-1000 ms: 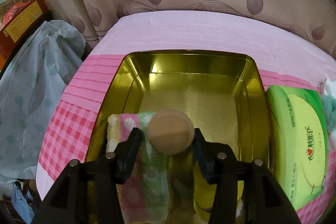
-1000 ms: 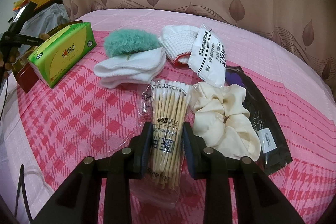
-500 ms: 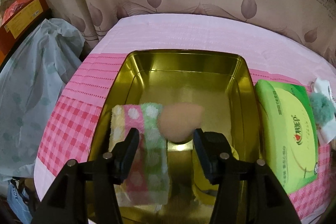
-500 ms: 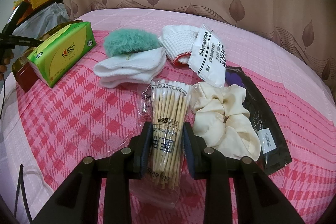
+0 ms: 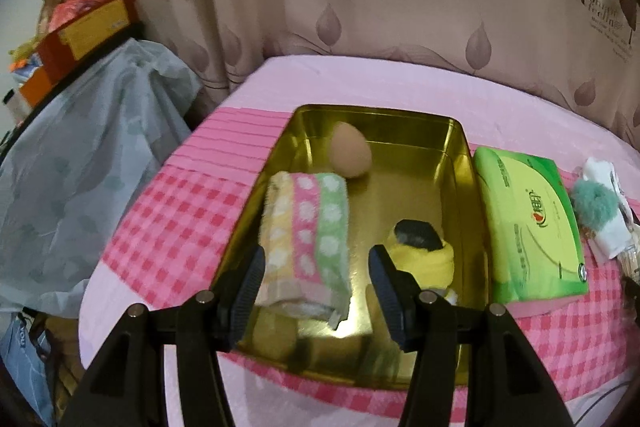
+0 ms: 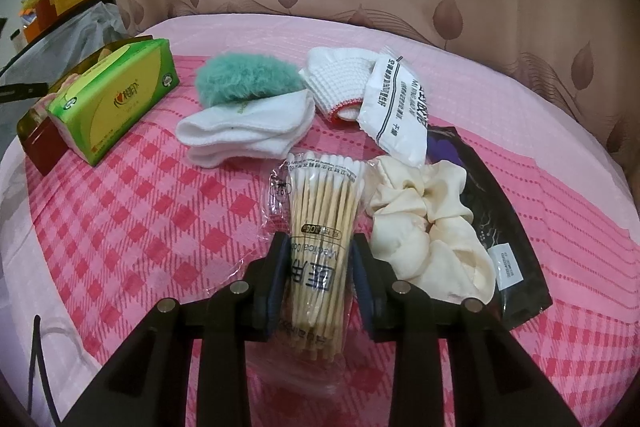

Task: Organize soft objects
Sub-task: 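Release the sponge into the tin and open the left gripper, then carry the cotton-swab bag over the tin and open the right gripper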

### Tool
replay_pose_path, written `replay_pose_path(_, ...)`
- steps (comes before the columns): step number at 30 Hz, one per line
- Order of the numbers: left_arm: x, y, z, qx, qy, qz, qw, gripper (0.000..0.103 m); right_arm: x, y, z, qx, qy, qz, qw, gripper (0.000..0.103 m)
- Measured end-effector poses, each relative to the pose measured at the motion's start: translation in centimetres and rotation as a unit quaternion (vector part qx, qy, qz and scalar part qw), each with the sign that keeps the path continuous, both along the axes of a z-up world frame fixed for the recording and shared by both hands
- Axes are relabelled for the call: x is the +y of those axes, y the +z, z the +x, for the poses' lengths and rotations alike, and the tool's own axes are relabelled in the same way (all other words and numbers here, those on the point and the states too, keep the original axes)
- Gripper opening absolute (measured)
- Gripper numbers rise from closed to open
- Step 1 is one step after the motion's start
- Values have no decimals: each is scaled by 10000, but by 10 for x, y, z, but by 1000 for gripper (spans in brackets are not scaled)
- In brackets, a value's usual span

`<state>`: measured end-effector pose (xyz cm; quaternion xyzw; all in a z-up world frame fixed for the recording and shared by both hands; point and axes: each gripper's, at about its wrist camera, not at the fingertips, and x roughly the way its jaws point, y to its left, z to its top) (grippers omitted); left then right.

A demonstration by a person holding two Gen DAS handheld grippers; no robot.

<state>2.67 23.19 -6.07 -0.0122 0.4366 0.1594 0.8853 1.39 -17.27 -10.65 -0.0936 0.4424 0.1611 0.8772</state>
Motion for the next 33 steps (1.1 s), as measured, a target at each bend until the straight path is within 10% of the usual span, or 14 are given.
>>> replay_pose_path(33, 25, -6, -36, -380, 802, -230, 9958, 55, 43, 50, -16, 59, -668, -491, 9965, 21)
